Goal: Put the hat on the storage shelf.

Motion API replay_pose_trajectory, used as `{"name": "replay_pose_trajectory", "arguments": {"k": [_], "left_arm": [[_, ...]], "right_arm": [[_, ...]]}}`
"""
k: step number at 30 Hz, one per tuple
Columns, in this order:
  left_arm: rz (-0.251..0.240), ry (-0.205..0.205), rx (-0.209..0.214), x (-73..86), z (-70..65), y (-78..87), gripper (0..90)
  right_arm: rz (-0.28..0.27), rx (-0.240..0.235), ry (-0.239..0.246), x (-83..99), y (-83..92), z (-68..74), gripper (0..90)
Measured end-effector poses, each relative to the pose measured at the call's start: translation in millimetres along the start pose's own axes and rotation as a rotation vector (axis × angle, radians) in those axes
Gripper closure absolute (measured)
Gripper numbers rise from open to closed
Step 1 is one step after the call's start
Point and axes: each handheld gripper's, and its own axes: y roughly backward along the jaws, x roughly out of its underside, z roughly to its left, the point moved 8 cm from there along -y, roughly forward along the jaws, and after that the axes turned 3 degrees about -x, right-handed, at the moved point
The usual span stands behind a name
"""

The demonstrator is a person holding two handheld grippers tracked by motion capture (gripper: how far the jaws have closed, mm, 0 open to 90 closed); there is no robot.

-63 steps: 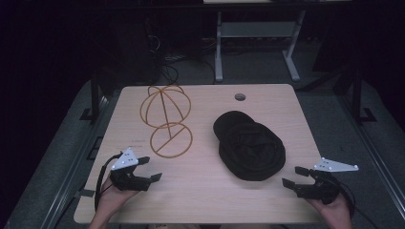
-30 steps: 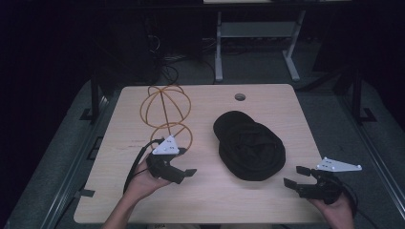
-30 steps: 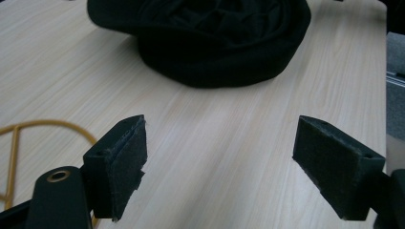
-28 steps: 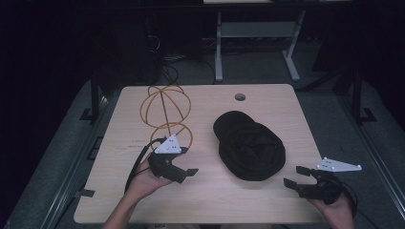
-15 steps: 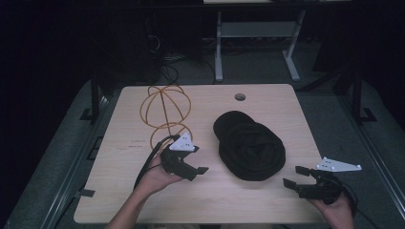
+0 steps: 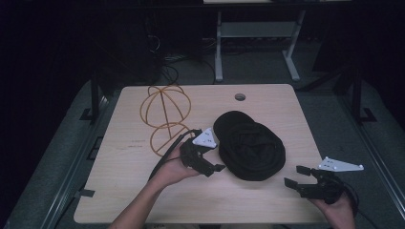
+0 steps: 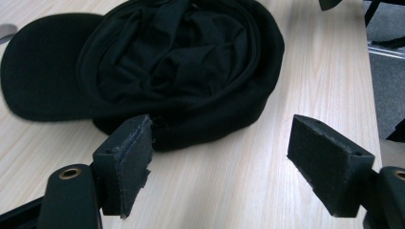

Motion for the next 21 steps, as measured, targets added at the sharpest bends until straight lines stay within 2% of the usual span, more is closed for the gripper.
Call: {"name": "replay_pose_trajectory", "arguments": {"k": [12, 21], "left_arm": [[0.024, -0.040, 0.046, -17.6, -3.3, -24.2, 23.2], [0.062, -0.059, 0.083, -22.9, -6.8, -44.7, 23.4]], "right_arm": [[-0.008, -0.005, -0.005, -0.3, 0.9, -1.1, 19.4], [-0.009, -0.010, -0.008, -0.7, 1.1, -0.5, 19.4]]}}
